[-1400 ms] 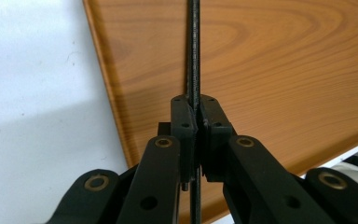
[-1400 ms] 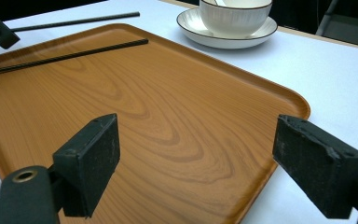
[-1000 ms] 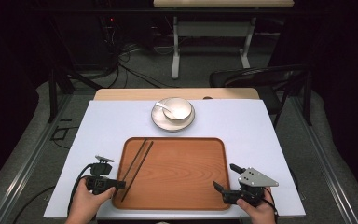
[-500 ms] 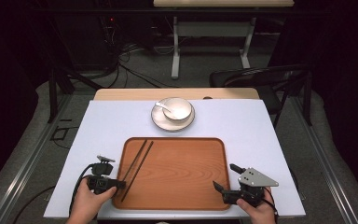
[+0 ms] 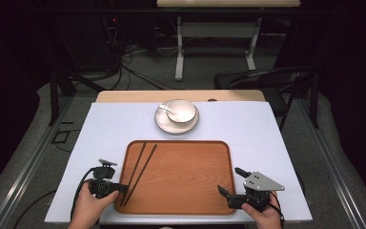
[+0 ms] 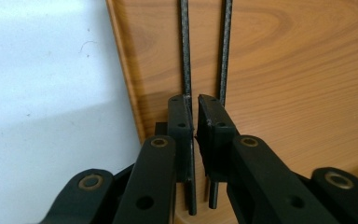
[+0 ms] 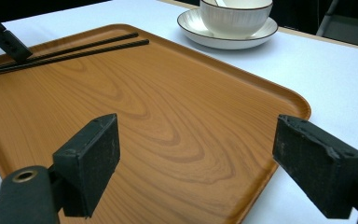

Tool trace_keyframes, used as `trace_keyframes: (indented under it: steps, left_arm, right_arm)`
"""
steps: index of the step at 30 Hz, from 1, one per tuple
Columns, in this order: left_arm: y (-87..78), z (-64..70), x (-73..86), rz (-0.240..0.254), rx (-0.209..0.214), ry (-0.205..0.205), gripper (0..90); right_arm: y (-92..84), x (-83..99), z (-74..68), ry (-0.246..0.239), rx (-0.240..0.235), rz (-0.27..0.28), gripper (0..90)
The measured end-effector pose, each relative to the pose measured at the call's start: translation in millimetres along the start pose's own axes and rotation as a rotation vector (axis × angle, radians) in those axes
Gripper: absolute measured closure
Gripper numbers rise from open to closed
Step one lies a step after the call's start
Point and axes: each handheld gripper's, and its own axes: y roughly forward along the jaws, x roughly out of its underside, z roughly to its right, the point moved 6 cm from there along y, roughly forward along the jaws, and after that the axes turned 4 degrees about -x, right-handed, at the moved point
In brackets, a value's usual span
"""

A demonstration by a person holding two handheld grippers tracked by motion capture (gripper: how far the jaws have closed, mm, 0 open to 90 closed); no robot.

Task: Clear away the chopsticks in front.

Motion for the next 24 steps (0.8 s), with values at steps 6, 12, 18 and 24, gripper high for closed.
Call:
trace_keyframes:
  steps: [6, 12, 18, 24]
  left_arm:
    - [-7.1, 0.4, -3.2, 0.036, 0.007, 0.008, 77.0]
    - [-18.9, -2.9, -12.8, 0.136, 0.035, 0.018, 61.0]
    - [-30.4, -15.9, -26.8, 0.293, 0.007, 0.038, 48.3]
    - [-28.4, -39.0, -37.3, 0.407, -0.06, 0.04, 41.6]
  right_arm:
    - [0.3, 0.1, -0.1, 0.001, 0.0, 0.0, 14.5]
    - [0.4, 0.5, 0.4, 0.003, 0.002, -0.002, 14.5]
    - [0.6, 0.9, 0.9, 0.007, 0.004, -0.003, 14.5]
    - [1.6, 1.8, 3.0, 0.01, 0.015, -0.009, 14.5]
